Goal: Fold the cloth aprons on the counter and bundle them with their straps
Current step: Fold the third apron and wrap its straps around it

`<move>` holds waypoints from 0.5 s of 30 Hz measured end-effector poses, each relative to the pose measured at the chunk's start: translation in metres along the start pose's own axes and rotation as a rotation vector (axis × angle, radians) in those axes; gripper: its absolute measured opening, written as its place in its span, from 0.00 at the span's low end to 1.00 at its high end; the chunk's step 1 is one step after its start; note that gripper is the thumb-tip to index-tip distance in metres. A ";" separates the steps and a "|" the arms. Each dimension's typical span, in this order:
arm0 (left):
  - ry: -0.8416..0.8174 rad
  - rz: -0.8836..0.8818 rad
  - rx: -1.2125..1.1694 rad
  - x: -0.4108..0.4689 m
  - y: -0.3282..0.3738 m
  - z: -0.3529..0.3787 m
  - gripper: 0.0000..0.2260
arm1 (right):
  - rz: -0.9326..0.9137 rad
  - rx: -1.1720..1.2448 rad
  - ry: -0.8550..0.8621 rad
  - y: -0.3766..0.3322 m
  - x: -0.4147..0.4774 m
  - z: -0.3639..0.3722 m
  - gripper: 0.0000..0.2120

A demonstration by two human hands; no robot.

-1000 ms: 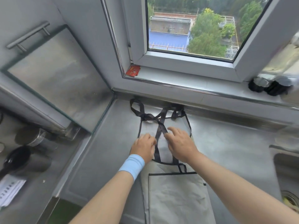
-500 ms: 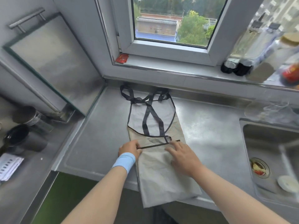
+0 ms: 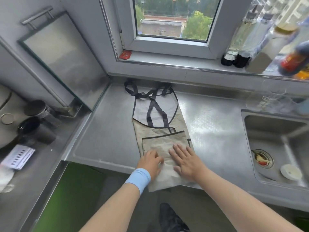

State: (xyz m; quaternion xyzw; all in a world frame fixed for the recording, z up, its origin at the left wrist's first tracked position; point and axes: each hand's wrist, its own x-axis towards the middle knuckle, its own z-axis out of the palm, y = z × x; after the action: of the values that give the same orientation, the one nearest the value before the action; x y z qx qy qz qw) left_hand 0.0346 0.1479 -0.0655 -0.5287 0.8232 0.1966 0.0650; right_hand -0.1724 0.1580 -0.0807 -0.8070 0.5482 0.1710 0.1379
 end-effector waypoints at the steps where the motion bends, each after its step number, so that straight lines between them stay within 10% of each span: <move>1: -0.006 -0.015 -0.018 -0.003 -0.002 0.002 0.13 | 0.022 -0.017 0.058 0.000 -0.002 0.003 0.35; 11: 0.001 0.047 -0.010 -0.030 0.016 0.004 0.12 | -0.142 -0.203 -0.038 -0.005 -0.039 0.017 0.43; 15: -0.169 0.095 0.197 -0.041 0.025 0.011 0.33 | -0.113 -0.171 -0.094 -0.011 -0.037 0.015 0.35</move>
State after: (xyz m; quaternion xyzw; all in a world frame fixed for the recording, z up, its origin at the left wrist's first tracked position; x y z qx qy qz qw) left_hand 0.0287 0.1958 -0.0562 -0.4617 0.8542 0.1615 0.1764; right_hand -0.1768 0.1991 -0.0785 -0.8364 0.4783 0.2468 0.1038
